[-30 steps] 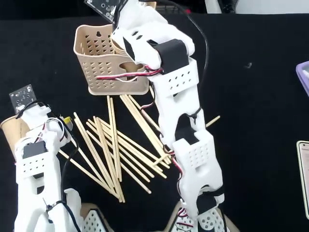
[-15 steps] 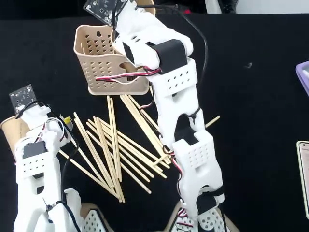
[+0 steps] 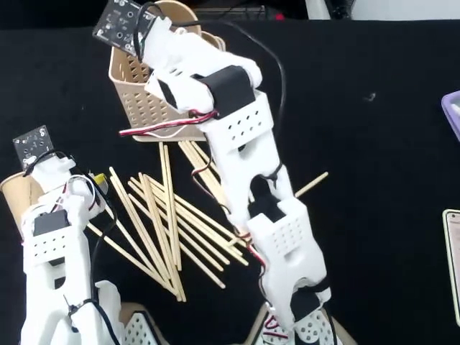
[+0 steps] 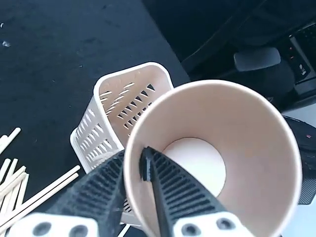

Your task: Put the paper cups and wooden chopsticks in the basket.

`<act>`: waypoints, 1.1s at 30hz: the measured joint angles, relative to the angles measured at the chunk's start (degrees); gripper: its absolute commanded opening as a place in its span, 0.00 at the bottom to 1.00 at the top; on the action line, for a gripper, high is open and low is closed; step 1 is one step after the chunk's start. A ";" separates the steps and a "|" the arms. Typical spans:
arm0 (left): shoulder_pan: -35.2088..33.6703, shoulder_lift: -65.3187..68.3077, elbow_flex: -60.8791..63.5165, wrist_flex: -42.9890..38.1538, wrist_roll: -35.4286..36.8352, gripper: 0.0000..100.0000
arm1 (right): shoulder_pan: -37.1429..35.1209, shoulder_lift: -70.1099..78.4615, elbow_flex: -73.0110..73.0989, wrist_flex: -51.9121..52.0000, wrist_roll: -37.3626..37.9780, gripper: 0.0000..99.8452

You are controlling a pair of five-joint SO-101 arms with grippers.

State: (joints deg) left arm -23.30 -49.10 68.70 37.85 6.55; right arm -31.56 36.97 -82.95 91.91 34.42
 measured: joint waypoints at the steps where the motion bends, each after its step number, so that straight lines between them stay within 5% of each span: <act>1: 0.00 0.00 0.00 0.00 0.00 0.22 | 0.00 0.00 0.00 0.00 0.00 0.01; 9: 0.00 0.00 0.00 0.00 0.00 0.22 | 3.60 1.85 -0.18 -1.23 0.00 0.02; 17: 0.00 0.00 0.00 0.00 0.00 0.22 | 3.60 4.31 -1.58 -1.49 -0.70 0.20; 33: 0.00 0.00 -1.05 0.26 0.00 0.23 | 4.13 -7.82 -9.93 7.47 -11.78 0.20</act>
State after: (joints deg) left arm -23.30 -49.10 67.65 38.11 6.55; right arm -27.43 29.14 -92.88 99.38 22.64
